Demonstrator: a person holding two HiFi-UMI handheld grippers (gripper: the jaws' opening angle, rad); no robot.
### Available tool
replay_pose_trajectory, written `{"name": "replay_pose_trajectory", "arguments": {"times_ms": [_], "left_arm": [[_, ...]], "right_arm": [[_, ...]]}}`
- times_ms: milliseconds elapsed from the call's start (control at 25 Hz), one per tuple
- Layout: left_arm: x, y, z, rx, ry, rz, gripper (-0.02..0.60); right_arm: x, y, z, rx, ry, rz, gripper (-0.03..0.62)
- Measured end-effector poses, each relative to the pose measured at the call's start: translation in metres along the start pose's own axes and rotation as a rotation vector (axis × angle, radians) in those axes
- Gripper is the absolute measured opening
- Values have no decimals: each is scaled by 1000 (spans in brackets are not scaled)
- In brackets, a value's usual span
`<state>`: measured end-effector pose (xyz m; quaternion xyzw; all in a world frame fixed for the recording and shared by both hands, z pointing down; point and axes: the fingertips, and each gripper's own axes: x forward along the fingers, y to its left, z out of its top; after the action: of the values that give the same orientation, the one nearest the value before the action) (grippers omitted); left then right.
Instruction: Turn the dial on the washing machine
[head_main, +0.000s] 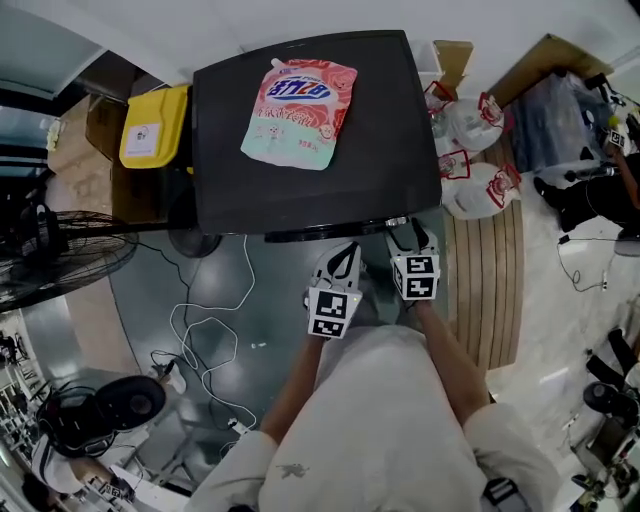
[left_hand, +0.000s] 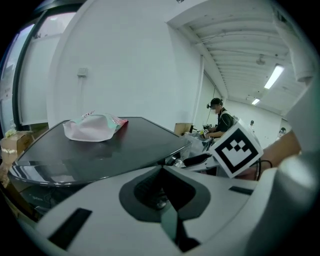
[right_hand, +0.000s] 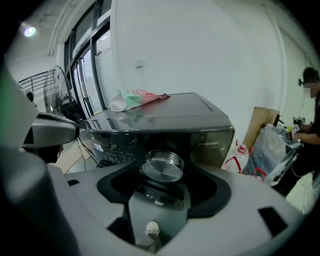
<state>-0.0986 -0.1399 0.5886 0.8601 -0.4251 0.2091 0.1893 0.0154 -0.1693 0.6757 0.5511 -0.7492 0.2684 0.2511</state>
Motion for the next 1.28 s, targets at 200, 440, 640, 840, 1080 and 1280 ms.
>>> {"name": "replay_pose_trajectory", "arguments": {"times_ms": [200, 440, 640, 840, 1080, 1280], "left_arm": [[-4, -3, -3, 7, 5, -2, 12], [-7, -1, -8, 3, 8, 6, 12], [-9, 1, -14, -5, 13, 13, 13], [-9, 0, -14, -9, 9, 13, 12], [-8, -2, -15, -12, 7, 16, 12], [-6, -7, -16, -13, 8, 7, 12]], "right_arm": [[7, 1, -9, 47, 16, -9, 293], [10, 0, -11, 106, 6, 8, 278], [10, 1, -10, 180, -3, 55, 276], [11, 0, -9, 246, -3, 99, 276], [11, 2, -8, 335, -10, 162, 276], [11, 1, -9, 406, -21, 200, 276]]}}
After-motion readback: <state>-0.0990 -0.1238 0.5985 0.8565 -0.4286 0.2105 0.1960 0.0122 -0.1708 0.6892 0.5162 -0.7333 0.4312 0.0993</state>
